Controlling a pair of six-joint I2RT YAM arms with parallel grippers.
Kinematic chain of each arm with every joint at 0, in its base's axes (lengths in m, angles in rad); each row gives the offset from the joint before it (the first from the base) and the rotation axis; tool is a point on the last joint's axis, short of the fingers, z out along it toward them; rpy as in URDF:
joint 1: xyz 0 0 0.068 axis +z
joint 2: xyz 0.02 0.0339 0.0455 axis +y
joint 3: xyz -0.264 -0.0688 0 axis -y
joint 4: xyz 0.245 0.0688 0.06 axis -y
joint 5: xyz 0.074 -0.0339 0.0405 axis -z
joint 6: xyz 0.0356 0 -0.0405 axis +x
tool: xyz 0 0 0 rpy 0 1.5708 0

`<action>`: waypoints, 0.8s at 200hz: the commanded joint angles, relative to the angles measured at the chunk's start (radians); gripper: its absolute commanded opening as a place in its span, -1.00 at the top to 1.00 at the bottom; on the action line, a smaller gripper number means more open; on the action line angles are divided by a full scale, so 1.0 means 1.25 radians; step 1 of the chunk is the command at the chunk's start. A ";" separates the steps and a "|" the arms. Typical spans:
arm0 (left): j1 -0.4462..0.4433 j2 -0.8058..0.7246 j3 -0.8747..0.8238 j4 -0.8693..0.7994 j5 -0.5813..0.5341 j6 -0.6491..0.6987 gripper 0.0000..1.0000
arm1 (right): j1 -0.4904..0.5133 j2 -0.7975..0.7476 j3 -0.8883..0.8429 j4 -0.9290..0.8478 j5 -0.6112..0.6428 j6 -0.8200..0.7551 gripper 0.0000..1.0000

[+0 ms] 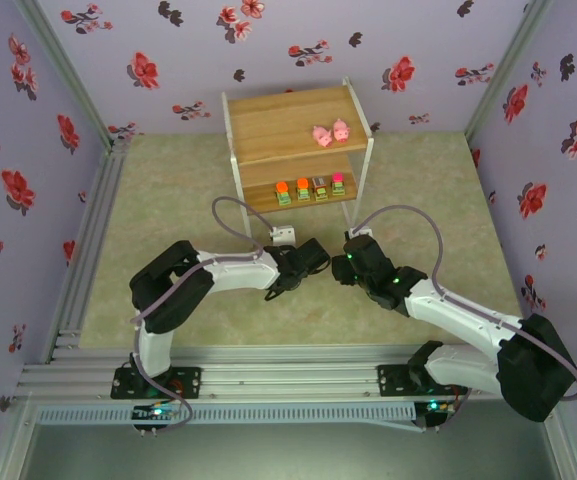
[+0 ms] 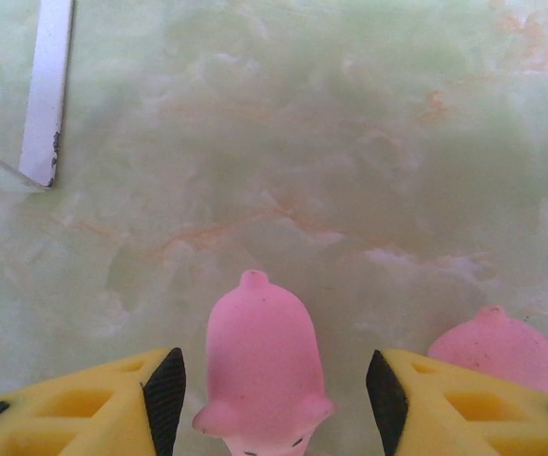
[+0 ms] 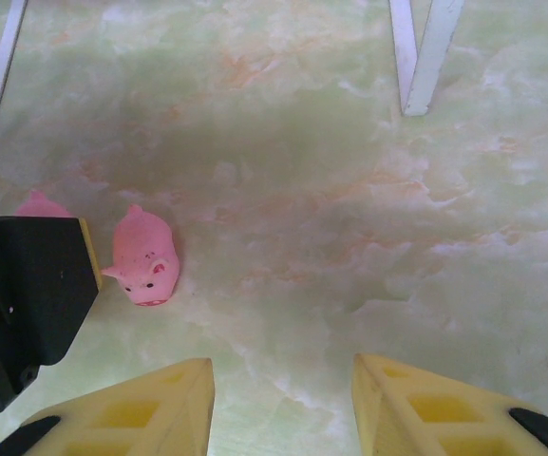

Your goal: Place and organize the plastic toys onto the shelf

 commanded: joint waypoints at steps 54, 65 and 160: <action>0.005 -0.029 -0.066 0.062 0.000 -0.002 -0.10 | 0.003 0.008 -0.006 0.013 0.001 -0.010 0.15; 0.005 -0.028 -0.065 0.060 0.001 -0.001 -0.11 | 0.004 0.009 -0.006 0.013 0.001 -0.011 0.15; 0.011 0.020 -0.022 0.035 0.001 0.022 -0.08 | 0.003 0.007 -0.006 0.011 0.001 -0.012 0.15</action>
